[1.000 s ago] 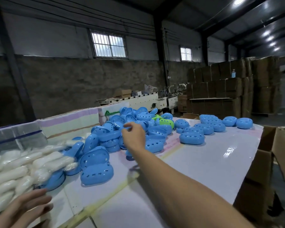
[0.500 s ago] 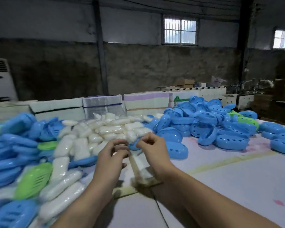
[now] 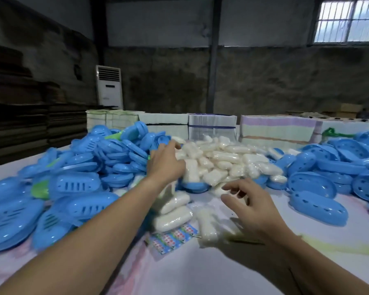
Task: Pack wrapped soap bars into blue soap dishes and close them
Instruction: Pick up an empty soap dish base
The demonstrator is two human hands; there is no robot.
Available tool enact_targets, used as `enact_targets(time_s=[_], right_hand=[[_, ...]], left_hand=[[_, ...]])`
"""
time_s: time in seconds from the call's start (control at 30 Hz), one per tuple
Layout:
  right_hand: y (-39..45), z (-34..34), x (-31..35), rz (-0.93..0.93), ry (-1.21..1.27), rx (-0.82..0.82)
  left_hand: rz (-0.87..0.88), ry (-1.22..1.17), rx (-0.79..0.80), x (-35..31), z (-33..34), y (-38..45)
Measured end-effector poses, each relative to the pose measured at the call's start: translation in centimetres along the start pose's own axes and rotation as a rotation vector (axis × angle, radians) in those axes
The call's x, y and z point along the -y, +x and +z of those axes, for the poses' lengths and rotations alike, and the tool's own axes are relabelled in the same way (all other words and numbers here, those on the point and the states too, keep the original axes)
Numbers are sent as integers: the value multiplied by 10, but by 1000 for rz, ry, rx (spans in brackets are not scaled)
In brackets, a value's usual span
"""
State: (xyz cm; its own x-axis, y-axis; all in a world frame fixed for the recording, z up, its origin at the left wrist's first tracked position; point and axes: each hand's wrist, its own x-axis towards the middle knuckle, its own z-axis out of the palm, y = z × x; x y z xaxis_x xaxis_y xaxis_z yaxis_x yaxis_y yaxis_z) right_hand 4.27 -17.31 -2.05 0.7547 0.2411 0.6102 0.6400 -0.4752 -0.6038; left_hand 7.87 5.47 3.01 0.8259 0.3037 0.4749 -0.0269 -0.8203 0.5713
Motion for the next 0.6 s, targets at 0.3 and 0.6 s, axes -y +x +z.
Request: enact_targets(time_s=[0.3,0.6], right_hand=[[0,13,1,-98,-101,120],[1,16,-6,-79,-93,126]], left_hand=[[-134,688,123,92,-21,35],[-39,122,-170,71,-10,39]])
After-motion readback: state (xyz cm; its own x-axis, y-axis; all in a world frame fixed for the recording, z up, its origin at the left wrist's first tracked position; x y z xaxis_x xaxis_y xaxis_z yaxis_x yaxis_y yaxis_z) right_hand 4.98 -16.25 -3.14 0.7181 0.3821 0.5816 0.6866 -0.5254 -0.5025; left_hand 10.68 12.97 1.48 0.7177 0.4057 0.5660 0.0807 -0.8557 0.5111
